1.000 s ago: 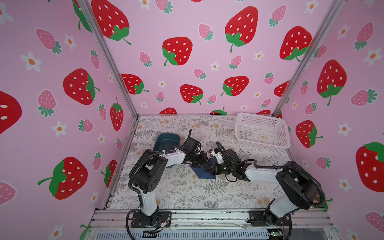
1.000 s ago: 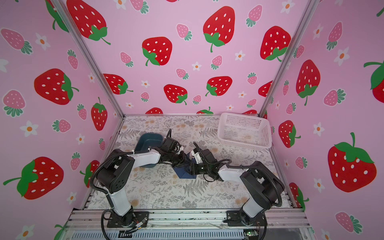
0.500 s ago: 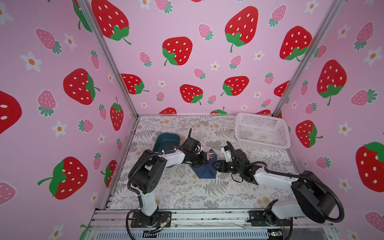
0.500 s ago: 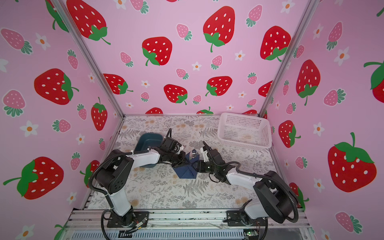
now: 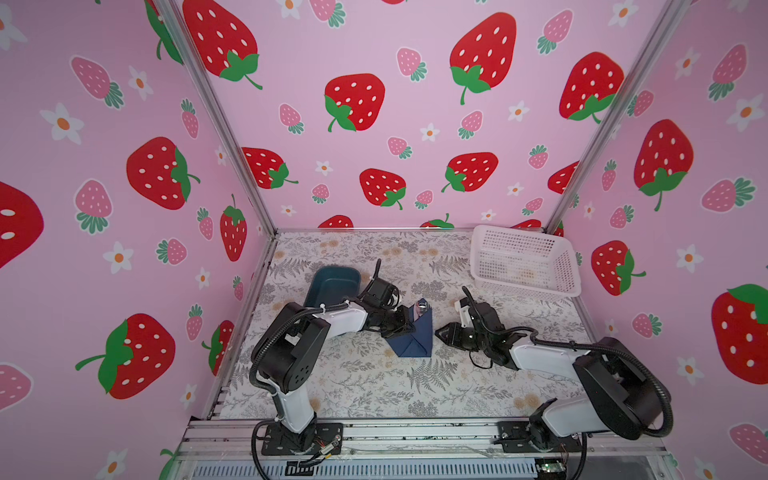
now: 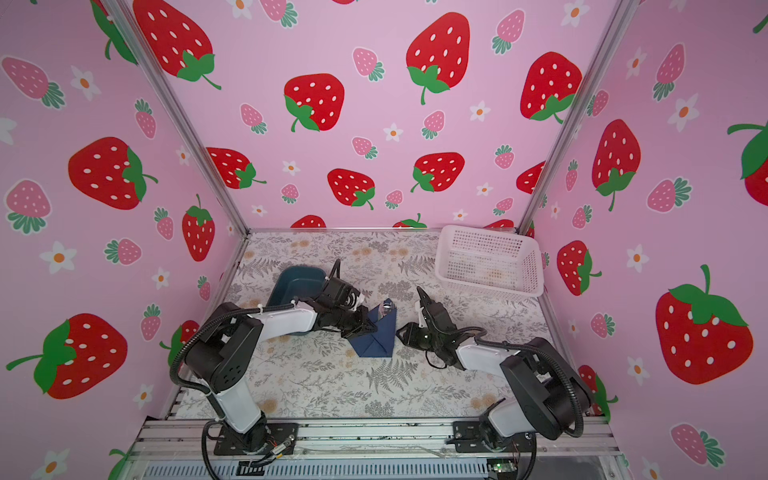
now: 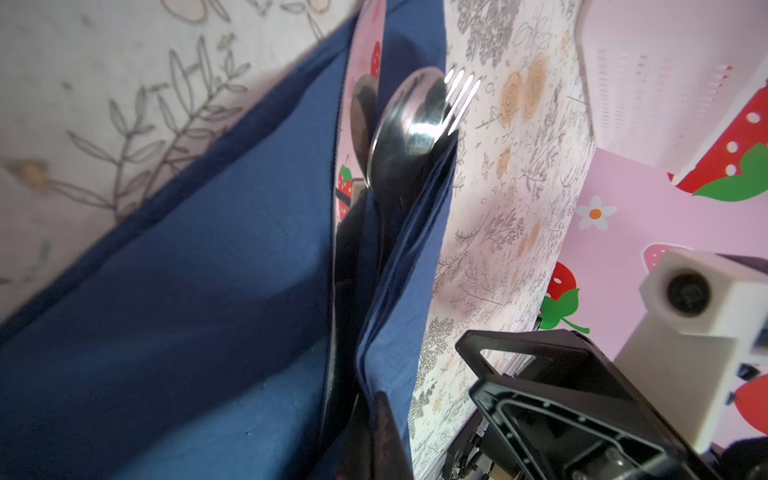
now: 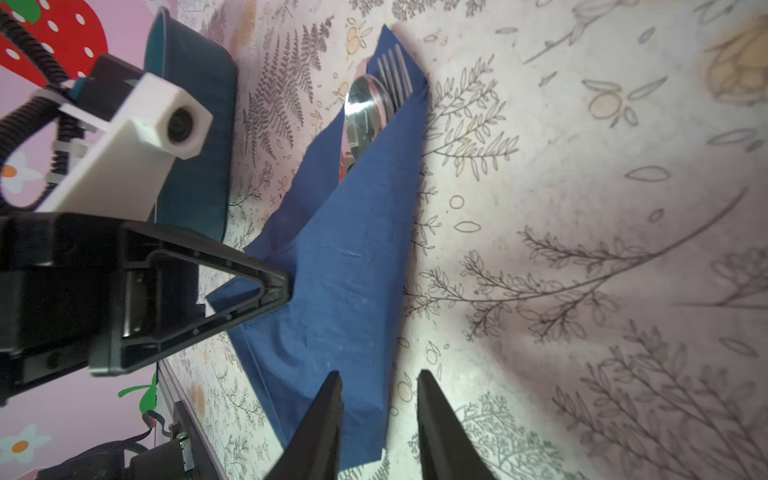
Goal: Place the utensils on the paper napkin and roll it up
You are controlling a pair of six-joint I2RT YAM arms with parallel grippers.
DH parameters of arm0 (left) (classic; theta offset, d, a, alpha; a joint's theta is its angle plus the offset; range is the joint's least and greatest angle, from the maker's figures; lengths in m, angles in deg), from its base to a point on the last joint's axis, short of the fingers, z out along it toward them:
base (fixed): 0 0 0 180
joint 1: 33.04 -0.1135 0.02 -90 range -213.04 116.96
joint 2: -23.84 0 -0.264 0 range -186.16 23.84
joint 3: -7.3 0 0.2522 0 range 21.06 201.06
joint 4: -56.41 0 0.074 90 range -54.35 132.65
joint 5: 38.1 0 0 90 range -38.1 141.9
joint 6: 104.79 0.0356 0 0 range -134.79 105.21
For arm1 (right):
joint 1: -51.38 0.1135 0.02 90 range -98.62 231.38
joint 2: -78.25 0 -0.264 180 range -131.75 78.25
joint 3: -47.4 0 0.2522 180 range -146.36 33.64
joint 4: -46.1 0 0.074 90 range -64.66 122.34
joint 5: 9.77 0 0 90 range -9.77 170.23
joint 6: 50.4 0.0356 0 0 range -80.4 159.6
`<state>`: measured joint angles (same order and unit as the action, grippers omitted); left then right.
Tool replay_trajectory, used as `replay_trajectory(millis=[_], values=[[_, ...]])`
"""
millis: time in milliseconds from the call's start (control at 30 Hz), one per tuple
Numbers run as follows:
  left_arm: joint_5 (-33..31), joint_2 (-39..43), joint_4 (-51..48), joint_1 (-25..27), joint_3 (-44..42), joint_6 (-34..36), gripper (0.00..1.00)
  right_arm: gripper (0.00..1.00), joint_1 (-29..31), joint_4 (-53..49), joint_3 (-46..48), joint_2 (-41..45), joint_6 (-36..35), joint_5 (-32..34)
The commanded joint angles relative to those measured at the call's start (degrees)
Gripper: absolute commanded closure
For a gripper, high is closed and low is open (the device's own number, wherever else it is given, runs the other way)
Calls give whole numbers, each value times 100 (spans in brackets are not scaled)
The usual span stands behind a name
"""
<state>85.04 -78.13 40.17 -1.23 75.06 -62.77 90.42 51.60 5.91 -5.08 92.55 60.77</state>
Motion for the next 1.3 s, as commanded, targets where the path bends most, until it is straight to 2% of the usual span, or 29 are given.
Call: replay_trajectory(millis=[0, 367, 533, 800, 1267], values=[[-139, 108, -63, 27, -97, 222, 100, 69, 7, 27, -144, -201, 111, -153], [-556, 2, -416, 49, 96, 894, 100, 74, 88, 25, -260, -362, 81, -333], [-714, -48, -523, 51, 225, 1143, 100, 79, 424, 227, -227, -408, 156, -427], [-740, -84, -507, 60, 95, 1187, 100, 85, 715, 350, -320, -664, 207, -560], [-786, -176, -613, 62, 251, 1195, 99, 85, 844, 102, -518, -1007, 274, -464]])
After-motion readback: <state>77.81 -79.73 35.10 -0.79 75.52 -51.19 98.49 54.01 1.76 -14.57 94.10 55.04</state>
